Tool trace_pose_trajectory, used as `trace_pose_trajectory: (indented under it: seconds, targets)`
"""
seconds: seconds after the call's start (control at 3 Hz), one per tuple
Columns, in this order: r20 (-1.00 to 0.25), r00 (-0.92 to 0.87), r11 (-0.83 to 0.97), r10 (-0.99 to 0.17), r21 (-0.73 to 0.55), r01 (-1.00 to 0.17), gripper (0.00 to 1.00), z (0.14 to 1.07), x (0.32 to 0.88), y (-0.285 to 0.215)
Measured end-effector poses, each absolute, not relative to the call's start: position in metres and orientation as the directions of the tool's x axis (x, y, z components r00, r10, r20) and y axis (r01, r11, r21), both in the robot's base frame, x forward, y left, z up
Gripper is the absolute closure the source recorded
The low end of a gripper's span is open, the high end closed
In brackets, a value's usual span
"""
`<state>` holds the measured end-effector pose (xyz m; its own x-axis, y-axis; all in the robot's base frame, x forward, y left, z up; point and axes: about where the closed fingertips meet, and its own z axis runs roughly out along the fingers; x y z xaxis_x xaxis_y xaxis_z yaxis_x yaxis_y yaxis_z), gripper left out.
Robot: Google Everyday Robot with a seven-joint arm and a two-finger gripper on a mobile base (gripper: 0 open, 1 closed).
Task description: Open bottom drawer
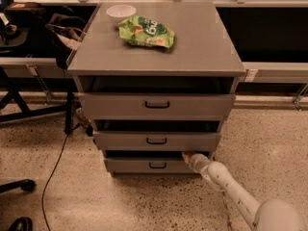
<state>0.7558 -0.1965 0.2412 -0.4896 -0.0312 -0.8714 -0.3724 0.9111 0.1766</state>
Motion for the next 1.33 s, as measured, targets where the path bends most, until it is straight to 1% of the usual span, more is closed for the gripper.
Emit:
trace_pose_trajectory:
  seconds: [0.67, 1.0, 1.33]
  targets:
    - [-0.849, -0.525, 0.921, -0.064, 0.153, -0.359, 1.00, 0.224, 0.767, -0.192]
    - [-0.820, -0.565, 0.908, -0.094, 0.162, -0.387, 1.00, 0.215, 0.772, -0.187]
    - [-0.789, -0.608, 0.910, -0.085, 0.186, -0.370, 1.00, 0.210, 0.765, -0.196]
